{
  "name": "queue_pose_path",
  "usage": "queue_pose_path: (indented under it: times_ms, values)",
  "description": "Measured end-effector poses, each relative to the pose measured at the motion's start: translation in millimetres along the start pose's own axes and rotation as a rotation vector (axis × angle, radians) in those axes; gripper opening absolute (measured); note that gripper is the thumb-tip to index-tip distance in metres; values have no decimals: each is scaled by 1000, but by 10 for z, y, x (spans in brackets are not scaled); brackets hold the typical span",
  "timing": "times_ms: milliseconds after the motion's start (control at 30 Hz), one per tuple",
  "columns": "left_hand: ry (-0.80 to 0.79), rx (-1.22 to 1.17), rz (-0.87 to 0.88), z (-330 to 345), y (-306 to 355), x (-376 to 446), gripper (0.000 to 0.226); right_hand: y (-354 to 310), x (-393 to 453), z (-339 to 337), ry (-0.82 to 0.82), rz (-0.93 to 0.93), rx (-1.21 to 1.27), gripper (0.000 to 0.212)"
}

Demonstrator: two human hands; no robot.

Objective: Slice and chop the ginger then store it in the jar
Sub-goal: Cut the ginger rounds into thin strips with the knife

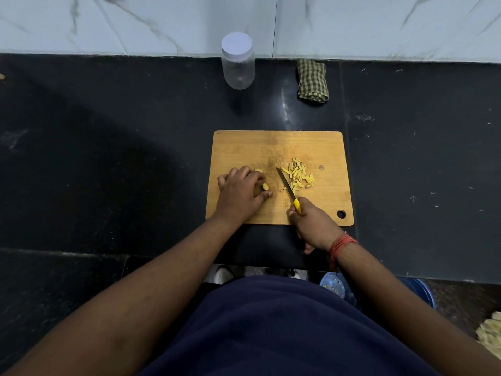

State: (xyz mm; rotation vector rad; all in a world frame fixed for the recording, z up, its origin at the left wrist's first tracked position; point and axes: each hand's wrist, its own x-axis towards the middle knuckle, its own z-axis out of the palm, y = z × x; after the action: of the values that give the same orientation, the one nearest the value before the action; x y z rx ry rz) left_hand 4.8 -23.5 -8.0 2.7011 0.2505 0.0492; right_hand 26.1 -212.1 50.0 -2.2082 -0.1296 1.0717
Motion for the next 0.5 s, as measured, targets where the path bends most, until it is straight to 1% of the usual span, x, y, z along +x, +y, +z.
queue_pose_path:
  times_ms: [133,267,367,500]
  values:
    - [44,-37,-5,17,-47,-41,41,-11,-18,5,-3,0,0,15]
    - [26,7,16,32,-63,-51,38,-15,-26,20,-5,-3,0,15]
    - [40,1,14,18,-48,-34,31,-13,-21,40,-5,-10,16,15]
    - [32,12,44,2,-25,-9,28,-4,-20,52,-5,-9,19,14]
